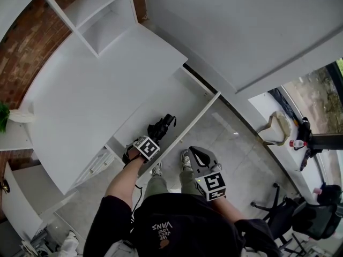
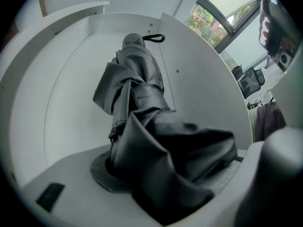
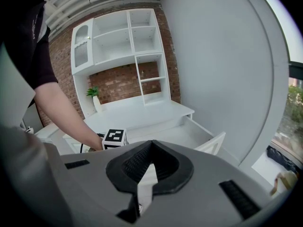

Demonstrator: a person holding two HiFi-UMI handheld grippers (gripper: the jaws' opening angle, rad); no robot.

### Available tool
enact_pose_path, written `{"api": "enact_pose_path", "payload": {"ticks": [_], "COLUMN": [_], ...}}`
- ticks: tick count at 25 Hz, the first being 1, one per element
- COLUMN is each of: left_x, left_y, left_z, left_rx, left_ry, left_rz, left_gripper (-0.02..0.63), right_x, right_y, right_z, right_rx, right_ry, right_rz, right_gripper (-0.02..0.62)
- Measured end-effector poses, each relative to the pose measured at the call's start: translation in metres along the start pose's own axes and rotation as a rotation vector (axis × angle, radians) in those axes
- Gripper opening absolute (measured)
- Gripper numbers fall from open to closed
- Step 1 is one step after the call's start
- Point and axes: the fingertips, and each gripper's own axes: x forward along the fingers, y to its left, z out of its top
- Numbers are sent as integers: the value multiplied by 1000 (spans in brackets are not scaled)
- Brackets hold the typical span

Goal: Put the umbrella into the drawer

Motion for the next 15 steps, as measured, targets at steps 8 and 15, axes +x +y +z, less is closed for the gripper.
{"api": "enact_pose_path", "payload": {"ticks": [8, 15], "left_x": [4, 3], "left_y": [-1, -4], "left_z": [1, 3], "left_rx": [-18, -45], "left_ry": [30, 17], "left_rz": [-3, 3], "left_gripper": [279, 289], "right_x": [3, 3], "right_y": [-2, -3], "right_z": [-2, 1], "right_rx": [-6, -18], "right_ry": [3, 2], "right_rz": [13, 26], "right_gripper": [-2, -2]}}
